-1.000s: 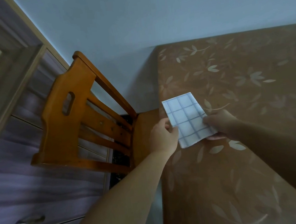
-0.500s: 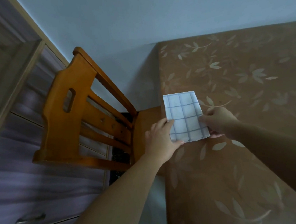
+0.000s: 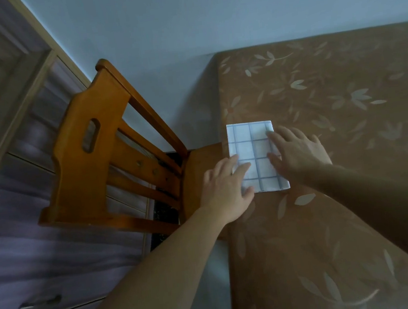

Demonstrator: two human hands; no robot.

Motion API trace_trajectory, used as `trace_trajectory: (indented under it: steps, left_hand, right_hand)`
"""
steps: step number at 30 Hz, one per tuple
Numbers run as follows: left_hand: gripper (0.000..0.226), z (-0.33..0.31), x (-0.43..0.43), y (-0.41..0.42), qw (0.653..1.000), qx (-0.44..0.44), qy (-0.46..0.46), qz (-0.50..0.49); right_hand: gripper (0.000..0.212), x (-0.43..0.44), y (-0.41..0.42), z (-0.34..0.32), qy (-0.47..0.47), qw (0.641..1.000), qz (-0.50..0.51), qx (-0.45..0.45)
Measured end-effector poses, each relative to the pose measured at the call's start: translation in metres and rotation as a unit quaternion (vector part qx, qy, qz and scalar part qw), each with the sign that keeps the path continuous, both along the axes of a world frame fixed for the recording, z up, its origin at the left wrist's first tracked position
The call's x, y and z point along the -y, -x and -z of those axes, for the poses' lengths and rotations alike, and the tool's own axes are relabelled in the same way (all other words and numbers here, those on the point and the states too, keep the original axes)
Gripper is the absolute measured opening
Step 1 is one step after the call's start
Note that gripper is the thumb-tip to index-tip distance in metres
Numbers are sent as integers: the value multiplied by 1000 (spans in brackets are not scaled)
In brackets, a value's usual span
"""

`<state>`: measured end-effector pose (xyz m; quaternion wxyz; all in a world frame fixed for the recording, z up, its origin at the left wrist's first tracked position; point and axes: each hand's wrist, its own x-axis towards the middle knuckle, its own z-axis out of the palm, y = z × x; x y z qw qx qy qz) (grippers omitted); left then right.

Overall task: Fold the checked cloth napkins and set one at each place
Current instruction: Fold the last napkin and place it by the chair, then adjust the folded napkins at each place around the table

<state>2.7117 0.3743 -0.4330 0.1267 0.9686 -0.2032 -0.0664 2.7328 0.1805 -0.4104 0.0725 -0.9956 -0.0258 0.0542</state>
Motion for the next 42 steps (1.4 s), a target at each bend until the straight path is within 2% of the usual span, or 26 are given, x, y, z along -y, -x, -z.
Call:
trace_trajectory:
  steps: [2, 7, 13, 20, 23, 27, 31, 35, 42]
  left_hand:
    - [57, 2, 5, 2, 1000, -5, -11, 3]
    - [56, 3, 6, 3, 999, -44, -3, -10]
    - [55, -1, 9, 0, 996, -83, -6, -18]
    - [56, -6, 14, -2, 994, -103, -22, -23]
    - [58, -11, 15, -2, 996, -83, -31, -16]
    - [60, -26, 5, 12, 998, -44, -31, -20]
    - [58, -63, -10, 40, 999, -33, -19, 1]
    - [60, -101, -24, 68, 1000, -19, -4, 16]
    - [66, -159, -28, 145, 996, -60, 25, 57]
  right_hand:
    - [61, 1, -6, 9, 44, 998, -47, -22]
    - [68, 4, -17, 22, 104, 990, -82, -49]
    - [70, 1, -11, 25, 84, 994, -52, -52]
    - [82, 0, 44, 32, 56, 995, -20, -81]
    - [79, -1, 49, 25, 33, 997, 4, -65]
    - [73, 5, 63, 4, 1, 998, 35, -50]
    - [61, 8, 103, -50, -3, 997, 73, -29]
    - [64, 1, 153, -107, 14, 991, 129, -7]
    - [73, 13, 262, -167, 33, 985, 171, 11]
